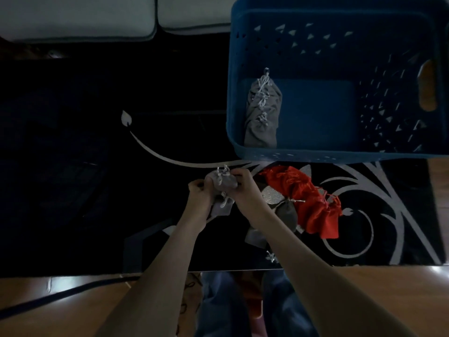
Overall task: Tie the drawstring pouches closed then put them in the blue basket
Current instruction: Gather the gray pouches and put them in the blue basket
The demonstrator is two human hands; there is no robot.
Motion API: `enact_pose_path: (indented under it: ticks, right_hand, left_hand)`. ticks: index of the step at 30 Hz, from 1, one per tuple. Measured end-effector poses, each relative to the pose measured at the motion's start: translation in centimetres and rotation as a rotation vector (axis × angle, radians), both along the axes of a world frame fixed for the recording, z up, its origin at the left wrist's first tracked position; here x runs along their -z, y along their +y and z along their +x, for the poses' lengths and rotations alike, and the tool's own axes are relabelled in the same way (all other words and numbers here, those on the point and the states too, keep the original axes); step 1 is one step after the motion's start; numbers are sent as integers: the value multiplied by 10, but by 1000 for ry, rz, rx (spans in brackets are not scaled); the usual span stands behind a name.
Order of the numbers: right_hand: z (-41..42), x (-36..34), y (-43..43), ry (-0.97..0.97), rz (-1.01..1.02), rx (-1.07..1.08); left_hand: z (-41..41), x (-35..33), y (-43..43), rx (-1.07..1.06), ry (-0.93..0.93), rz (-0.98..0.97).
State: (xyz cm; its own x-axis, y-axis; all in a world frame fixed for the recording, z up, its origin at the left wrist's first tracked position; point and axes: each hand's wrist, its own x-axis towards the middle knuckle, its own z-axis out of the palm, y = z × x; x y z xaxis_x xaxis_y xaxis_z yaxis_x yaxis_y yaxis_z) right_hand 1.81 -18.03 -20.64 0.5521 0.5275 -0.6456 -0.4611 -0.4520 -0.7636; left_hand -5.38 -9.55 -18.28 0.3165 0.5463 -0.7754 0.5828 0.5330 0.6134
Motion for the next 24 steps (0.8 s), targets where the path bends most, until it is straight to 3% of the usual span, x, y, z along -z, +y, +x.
enact_pose_path:
  ticks: [4,9,16,18,21,24]
  right_hand:
    - [-8,1,10,-26,-42,-4]
    - [-7,-6,19,-112,-126,-86]
    - [-13,-37,32,-210,-10,-188]
    - [-15,-57,37,-189,40,-187]
    - [-17,-99,37,53,214,-13]
    - [-5,-146,28,15,348,107]
  left_hand:
    - [-13,3,10,16,21,5]
    - [-20,0,11,-75,-131,90]
    - [-20,-25,19,-260,-170,88]
    - [-18,-39,21,-316,-211,191]
    - [-4,-66,17,-301,-270,438]
    - [17,-100,19,-137,-340,669]
